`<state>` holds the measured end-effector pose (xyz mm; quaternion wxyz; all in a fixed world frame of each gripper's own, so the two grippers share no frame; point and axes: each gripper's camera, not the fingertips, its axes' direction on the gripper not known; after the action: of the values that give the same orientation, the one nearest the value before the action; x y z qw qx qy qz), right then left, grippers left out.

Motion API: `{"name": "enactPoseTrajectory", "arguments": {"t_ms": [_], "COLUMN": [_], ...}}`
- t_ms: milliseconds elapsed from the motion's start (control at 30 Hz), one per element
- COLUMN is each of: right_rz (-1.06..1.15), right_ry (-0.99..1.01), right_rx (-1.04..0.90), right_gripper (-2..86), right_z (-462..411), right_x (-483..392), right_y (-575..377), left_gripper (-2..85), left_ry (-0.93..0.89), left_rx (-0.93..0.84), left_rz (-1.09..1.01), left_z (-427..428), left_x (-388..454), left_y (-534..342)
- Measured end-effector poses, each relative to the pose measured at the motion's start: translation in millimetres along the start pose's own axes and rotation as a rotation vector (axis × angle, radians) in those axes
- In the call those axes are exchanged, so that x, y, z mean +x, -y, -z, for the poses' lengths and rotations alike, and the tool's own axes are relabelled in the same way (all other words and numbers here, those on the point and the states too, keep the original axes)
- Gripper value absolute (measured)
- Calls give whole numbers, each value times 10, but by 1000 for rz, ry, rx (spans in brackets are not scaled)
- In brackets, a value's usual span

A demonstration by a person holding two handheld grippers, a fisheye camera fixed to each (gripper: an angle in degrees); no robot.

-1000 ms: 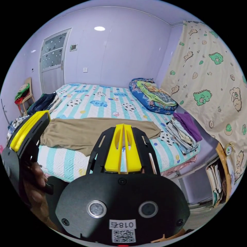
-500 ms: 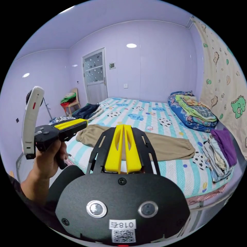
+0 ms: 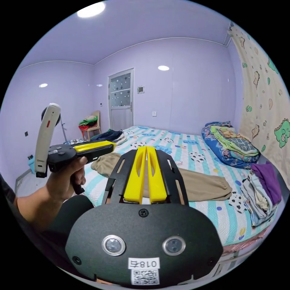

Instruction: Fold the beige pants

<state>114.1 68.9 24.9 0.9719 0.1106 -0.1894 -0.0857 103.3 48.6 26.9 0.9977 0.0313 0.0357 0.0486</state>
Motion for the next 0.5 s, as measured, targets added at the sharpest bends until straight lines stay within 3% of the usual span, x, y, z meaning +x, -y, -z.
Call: {"name": "enactPoseTrajectory", "arguments": {"t_ms": [133, 333, 500], "right_rz": [-42, -30, -10], "right_ry": [38, 47, 107], "right_rx": [17, 85, 171], "right_gripper": [-4, -2, 7], "right_z": [-4, -49, -158], "right_x": [200, 461, 756], "right_y": [-109, -292, -416], "left_gripper": [-10, -8, 14], "left_ry": [-148, -152, -296], "left_rx": [94, 97, 1], "left_rz": [-8, -152, -74], "left_z": [-148, -612, -1309], "left_x": [-30, 151, 112], "left_y": [-159, -308, -367]}}
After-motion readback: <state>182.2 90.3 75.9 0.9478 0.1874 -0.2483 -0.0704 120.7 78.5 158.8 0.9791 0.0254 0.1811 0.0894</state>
